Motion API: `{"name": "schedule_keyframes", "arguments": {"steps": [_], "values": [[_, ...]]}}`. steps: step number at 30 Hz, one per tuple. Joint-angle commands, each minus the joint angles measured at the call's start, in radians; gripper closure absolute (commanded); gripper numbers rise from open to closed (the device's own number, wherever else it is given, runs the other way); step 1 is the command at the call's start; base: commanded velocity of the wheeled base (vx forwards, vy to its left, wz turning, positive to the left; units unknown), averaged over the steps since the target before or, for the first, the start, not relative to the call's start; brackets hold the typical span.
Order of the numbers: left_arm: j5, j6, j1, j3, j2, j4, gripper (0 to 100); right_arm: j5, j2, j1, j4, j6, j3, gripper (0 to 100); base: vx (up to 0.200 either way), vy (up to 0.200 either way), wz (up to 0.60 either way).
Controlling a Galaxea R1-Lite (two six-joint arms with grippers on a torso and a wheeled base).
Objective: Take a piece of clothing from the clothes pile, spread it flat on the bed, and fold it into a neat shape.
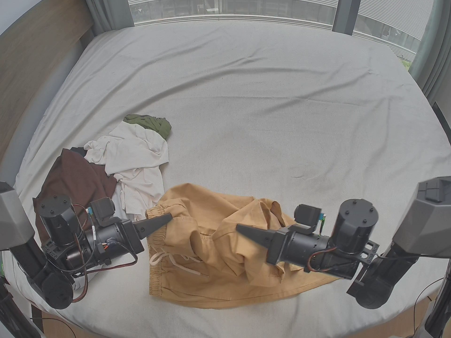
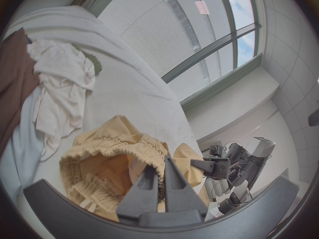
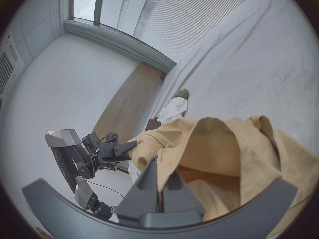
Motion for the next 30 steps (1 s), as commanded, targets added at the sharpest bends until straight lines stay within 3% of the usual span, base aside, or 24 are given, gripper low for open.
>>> {"name": "schedule_keyframes", "arguments": {"steps": [1,7,13,20,24,30], "values": [[-0.006,0.042,-0.045,0.021,-0.065,-0.001,100,0.035,-0.104,-0.037,-0.016,-0.023,0.029,100,0.000,0.000,0.00],[-0.010,0.050,-0.044,0.015,-0.088,-0.001,100,0.062,-0.190,-0.084,-0.024,-0.097,0.094,100,0.000,0.000,0.00],[-0.007,0.044,0.003,-0.040,-0.131,-0.001,100,0.165,-0.247,-0.170,-0.022,-0.085,0.127,100,0.000,0.000,0.00],[-0.010,0.016,0.036,-0.071,-0.125,0.001,100,0.180,-0.209,-0.241,-0.024,-0.083,0.126,100,0.000,0.000,0.00],[-0.007,0.025,0.029,-0.077,-0.091,0.001,100,0.223,-0.207,-0.293,-0.022,-0.083,0.134,100,0.000,0.000,0.00],[-0.006,0.027,0.021,-0.074,-0.085,0.001,100,0.233,-0.193,-0.310,-0.024,-0.083,0.137,100,0.000,0.000,0.00]]}}
